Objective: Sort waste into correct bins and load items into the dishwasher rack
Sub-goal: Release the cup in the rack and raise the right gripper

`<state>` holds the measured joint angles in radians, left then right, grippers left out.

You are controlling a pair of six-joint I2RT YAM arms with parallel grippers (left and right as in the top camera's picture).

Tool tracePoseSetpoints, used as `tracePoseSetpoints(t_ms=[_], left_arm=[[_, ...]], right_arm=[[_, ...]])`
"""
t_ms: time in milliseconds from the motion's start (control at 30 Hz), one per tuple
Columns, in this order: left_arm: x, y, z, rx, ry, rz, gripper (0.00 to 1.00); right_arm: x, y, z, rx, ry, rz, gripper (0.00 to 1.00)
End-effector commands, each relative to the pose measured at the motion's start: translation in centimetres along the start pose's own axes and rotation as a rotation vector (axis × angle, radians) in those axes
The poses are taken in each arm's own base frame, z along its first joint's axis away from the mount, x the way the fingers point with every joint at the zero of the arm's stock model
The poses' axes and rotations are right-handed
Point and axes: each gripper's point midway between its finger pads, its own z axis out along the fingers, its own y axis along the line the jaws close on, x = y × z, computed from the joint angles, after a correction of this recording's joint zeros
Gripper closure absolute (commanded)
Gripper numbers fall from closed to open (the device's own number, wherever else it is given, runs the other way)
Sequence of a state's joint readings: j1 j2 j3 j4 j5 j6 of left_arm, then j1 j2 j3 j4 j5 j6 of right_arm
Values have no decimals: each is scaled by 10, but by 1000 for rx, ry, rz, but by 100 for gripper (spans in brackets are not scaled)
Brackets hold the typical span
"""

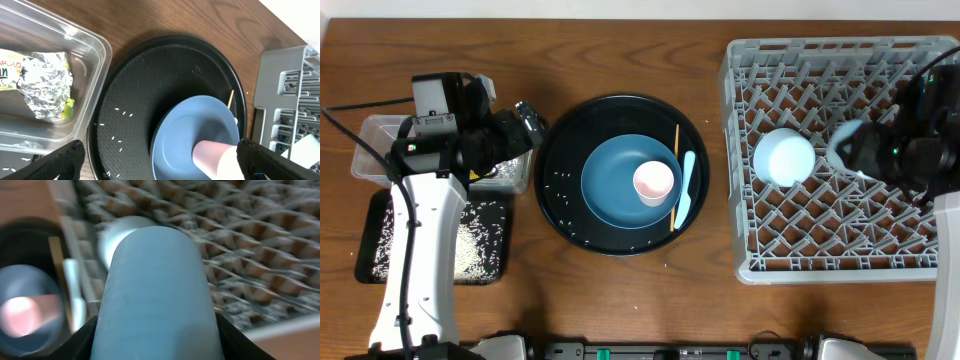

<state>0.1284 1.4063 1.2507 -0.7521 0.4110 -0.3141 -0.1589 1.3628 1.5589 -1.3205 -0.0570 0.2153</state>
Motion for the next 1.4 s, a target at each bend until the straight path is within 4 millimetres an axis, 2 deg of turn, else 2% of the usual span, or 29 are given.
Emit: tracePoseSetpoints(t_ms=[0,300,600,933,1367], left_arm=[[-1,4,1,-15,-2,3,2],[-1,4,1,-15,-1,3,2],[-1,4,1,-15,-1,2,2],[-1,4,1,-15,-1,3,2],[-1,4,1,-15,-2,3,2]], right_arm=[[-10,-25,-12,158,-61,-35,82],[-6,-48,-4,184,-4,38,82],[-2,-44,33,122,133,45,83],[19,-54,76,149,324,43,83],[23,-76,100,156,394,112,82]])
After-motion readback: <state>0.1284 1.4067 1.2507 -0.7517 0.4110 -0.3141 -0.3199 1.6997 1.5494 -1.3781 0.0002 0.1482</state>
